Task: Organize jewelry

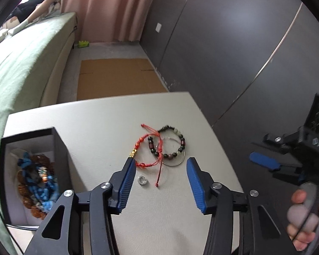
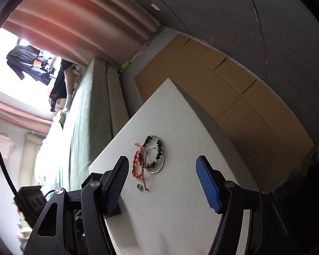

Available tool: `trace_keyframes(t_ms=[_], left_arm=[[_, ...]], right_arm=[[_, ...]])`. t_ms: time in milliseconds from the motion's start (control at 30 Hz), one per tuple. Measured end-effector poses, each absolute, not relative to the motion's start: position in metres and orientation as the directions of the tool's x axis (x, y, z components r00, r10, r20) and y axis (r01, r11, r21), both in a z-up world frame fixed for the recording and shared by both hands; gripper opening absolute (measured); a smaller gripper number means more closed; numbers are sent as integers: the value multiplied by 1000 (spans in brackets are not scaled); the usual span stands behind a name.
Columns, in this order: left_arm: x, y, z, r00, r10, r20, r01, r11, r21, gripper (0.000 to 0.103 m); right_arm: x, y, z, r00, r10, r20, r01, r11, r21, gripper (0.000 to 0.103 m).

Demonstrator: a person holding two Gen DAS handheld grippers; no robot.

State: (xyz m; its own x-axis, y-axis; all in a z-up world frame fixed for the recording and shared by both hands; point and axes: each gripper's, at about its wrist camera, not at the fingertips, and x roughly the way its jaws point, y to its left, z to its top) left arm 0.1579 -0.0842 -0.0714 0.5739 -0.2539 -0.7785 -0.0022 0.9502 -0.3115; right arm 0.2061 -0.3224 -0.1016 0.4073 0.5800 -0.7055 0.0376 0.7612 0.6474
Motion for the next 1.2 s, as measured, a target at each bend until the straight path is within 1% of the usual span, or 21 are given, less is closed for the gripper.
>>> trace_keyframes(t_ms=[33, 167, 233, 467, 500, 533, 567, 600, 633, 900, 1200], left_arm=[[159, -87, -75, 567, -249, -785, 0, 953, -302, 47], [164, -98, -89, 547, -218, -809, 11, 967, -253, 46], [166, -101, -95, 537, -203, -819, 11, 972, -234, 42], [174, -114, -115, 508, -173, -844, 24, 982, -187, 40], [175, -117, -119, 496, -173, -851, 32, 983, -181, 37], [176, -118, -122, 487, -172, -856, 37, 984, -177, 31], [175, -120, -122, 501, -159, -851, 40, 986, -161, 29], [175, -120, -122, 503, -156, -850, 46, 987, -154, 17], [175, -119, -122, 497, -157, -853, 45, 987, -155, 1], [161, -99, -93, 566, -180, -804, 35, 980, -194, 0], [151, -76, -74, 597, -185, -781, 8, 974, -225, 0]], right_arm=[[206, -324, -102, 405, 581, -706, 40, 760, 649, 66], [207, -329, -104, 399, 584, -706, 48, 756, 653, 66], [207, -332, -104, 398, 583, -709, 54, 756, 652, 66], [209, -334, -105, 391, 584, -711, 60, 755, 653, 66], [209, -334, -106, 388, 584, -713, 58, 756, 651, 66], [209, -333, -107, 384, 585, -714, 56, 757, 651, 66], [209, -331, -107, 380, 587, -716, 54, 758, 650, 66], [209, -330, -107, 377, 587, -717, 52, 759, 649, 66], [210, -329, -107, 374, 587, -718, 49, 761, 647, 66], [212, -309, -112, 348, 576, -740, 20, 785, 620, 66], [210, -282, -117, 315, 567, -761, -35, 808, 588, 66]])
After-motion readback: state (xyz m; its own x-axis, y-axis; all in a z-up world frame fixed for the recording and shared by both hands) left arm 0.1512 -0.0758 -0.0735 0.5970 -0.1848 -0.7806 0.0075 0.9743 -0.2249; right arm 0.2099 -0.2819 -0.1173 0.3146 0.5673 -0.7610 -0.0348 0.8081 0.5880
